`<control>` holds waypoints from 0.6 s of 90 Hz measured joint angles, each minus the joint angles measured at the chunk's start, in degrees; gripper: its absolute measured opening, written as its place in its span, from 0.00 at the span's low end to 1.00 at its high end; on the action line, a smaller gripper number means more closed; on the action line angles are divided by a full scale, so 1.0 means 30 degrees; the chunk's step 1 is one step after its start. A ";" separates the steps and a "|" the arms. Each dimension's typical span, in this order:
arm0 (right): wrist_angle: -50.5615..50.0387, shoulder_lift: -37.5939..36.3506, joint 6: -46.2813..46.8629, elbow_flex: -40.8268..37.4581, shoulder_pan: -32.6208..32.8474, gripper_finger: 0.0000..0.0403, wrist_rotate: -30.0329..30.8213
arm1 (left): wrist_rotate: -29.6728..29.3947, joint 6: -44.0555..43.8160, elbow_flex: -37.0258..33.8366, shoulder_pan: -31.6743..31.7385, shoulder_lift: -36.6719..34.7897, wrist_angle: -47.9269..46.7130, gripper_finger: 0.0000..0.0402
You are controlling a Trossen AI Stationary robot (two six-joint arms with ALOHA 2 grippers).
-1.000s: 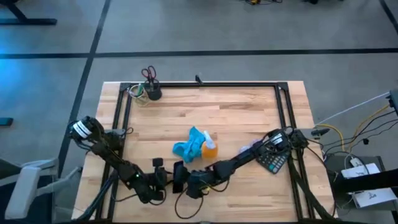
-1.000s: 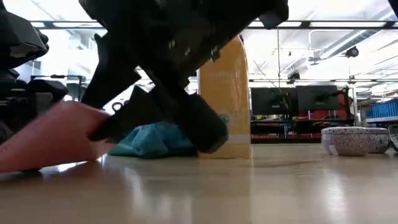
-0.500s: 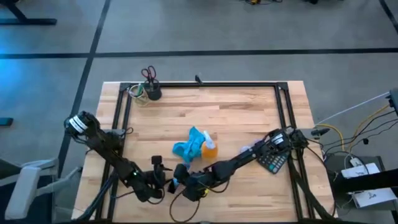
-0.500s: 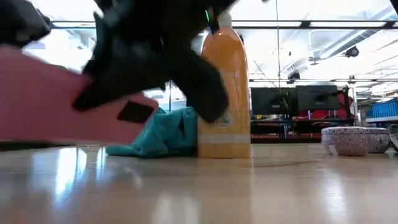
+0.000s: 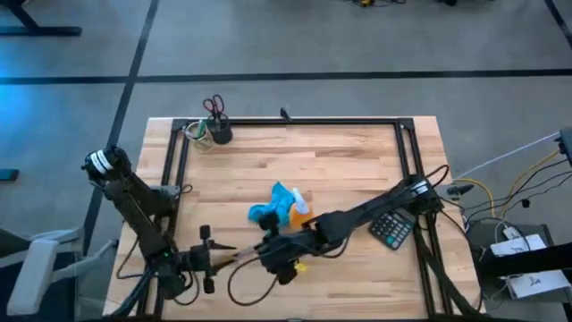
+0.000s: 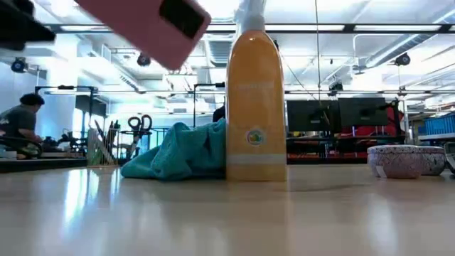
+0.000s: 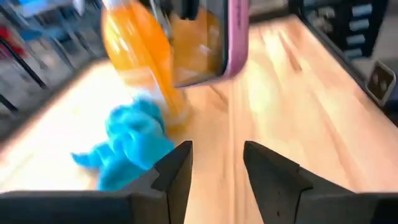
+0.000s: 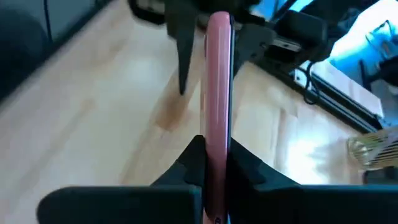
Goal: Apply microfiber cloth
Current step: Spray the cellphone on the front and back using the spray bottle
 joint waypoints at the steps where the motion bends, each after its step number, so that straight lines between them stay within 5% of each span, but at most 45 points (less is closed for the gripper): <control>1: 0.0116 -0.0101 0.0097 -0.0111 0.0000 0.02 -0.0005 | -0.0242 0.0136 -0.0005 -0.0022 0.0009 0.0141 0.33; 39: 0.7196 -0.3212 0.2183 -0.5649 0.0117 0.02 -0.0583 | -0.1430 0.3371 -0.0047 0.0341 -0.1139 0.4141 0.50; 54: 0.9499 -0.3315 0.2891 -0.7439 0.0555 0.02 -0.0519 | 0.3021 0.3351 -0.1008 0.1527 -0.1308 0.6939 0.53</control>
